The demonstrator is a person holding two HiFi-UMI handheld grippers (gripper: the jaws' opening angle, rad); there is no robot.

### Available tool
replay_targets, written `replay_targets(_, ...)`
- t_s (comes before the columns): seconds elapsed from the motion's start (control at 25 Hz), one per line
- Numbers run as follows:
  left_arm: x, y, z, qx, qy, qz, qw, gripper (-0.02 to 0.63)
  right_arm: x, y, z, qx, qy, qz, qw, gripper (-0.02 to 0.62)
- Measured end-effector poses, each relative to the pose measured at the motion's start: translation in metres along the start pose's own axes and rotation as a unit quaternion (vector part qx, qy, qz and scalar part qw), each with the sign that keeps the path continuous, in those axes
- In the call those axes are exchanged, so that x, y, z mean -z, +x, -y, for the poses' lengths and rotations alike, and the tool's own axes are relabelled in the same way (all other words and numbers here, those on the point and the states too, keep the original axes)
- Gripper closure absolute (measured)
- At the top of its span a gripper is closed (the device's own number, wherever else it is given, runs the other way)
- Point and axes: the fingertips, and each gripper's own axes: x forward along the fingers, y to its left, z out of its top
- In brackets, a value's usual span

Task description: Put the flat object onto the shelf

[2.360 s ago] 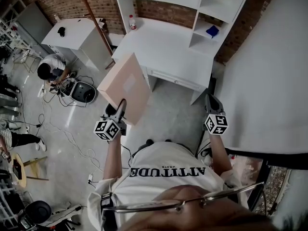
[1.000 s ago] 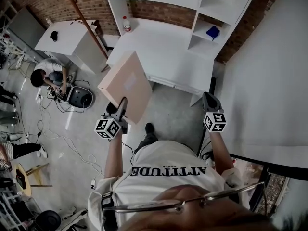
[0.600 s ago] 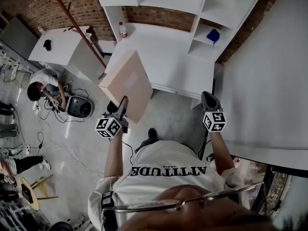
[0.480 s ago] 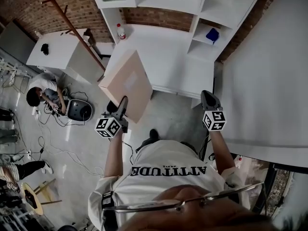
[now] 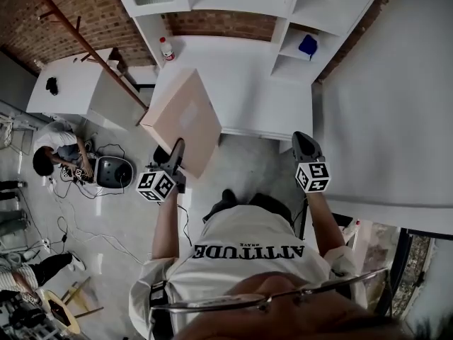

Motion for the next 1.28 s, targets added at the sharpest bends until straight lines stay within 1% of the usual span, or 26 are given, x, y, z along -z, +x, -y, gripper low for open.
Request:
replay_targets(0.12,0.0,0.008,-0.003,0.003,-0.007,0.0,1.0,0.318,-0.002,0.002,0.005,0.005,-0.003,-0.002,1.0,0.566)
replay_targets(0.36,0.004,0.037,0.005,0.006,-0.008,-0.003,1.0,0.318,-0.01,0.014,0.036,0.013,-0.004,0.003,1.0,0.566)
replay_targets(0.52,0.003,0.055,0.008,-0.002,-0.011,0.005,0.9999,0.318,-0.016,0.034,0.052,0.004,-0.003,0.007,1.0,0.566)
replay_targets(0.68,-0.002,0.071,0.011,-0.014,-0.019,0.01,0.9997,0.318,-0.027,0.057,0.061,-0.017,-0.009,0.009,1.0,0.566)
replay_targets(0.96,-0.01,0.109,0.017,-0.026,-0.048,0.026,0.9982,0.318,-0.039,0.103,0.093,-0.041,-0.009,0.012,0.999,0.566)
replay_targets(1.28,-0.009,0.153,0.019,-0.034,-0.104,0.047,0.9929,0.318,-0.053,0.149,0.126,-0.066,-0.013,0.018,0.998,0.566)
